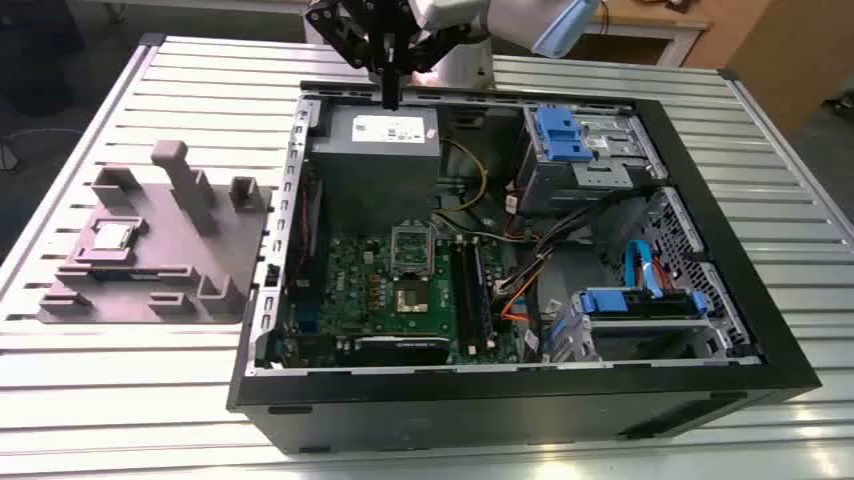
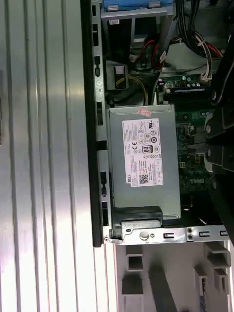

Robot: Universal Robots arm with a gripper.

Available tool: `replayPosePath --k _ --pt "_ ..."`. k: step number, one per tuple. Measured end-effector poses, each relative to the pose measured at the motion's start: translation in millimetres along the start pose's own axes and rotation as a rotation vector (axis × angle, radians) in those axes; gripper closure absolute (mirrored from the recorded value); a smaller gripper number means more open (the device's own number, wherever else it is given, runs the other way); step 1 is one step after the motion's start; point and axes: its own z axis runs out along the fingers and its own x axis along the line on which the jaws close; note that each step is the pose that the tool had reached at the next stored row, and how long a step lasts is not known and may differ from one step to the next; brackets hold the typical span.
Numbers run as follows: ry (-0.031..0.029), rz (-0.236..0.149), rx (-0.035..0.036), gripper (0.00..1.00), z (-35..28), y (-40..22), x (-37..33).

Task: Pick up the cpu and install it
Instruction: 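Reach for the cpu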

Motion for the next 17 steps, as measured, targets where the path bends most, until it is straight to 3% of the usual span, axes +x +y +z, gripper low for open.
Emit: replayPosePath --k 17 --pt "0.0003 0.0 0.0 0.9 0.1 -0.4 4.7"
